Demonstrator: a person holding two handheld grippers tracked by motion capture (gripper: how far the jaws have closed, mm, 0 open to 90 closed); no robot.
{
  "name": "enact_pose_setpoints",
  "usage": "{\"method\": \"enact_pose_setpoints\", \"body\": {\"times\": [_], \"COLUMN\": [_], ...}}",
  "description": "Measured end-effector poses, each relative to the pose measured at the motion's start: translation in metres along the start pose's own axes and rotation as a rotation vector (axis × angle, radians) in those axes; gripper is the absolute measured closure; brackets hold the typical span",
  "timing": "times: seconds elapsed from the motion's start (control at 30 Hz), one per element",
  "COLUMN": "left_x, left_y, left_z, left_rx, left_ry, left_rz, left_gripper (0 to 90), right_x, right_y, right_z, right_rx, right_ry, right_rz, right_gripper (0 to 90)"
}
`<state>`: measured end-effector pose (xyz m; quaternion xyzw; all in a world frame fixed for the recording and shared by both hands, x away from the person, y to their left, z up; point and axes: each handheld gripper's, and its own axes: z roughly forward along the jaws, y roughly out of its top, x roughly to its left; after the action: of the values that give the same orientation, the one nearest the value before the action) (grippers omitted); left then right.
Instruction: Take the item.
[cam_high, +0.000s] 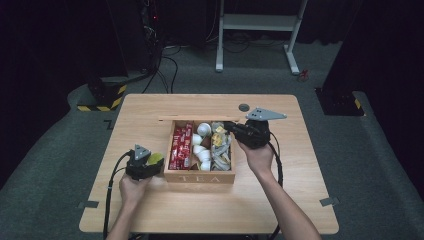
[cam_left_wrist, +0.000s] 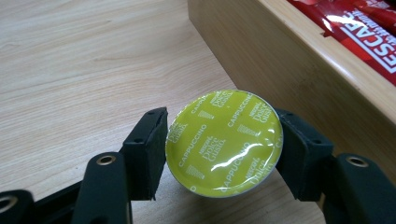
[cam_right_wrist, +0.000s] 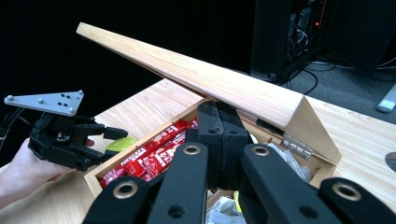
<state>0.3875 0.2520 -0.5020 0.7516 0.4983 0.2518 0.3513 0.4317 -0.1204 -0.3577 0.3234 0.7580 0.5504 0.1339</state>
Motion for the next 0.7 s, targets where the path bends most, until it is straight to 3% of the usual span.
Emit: {"method": "enact_pose_setpoints", "body": {"times": [0.37, 0.7], "left_x": [0.004, 0.01], "left_y": [0.002, 0.006], "left_z": [-0.006, -0.025], "left_rx": [-0.025, -0.099], "left_ry": [-0.006, -0.036], "left_rz": [-0.039, -0.096], "left_gripper": [32.2, 25.1], "right_x": [0.0, 0.0], "right_y": [0.0, -0.001], "right_z": [0.001, 0.001], "right_rx": [0.001, -0.003], "right_ry": [0.009, 0.015], "right_rz": [0.0, 0.007], "right_gripper": [90.0, 90.0]}}
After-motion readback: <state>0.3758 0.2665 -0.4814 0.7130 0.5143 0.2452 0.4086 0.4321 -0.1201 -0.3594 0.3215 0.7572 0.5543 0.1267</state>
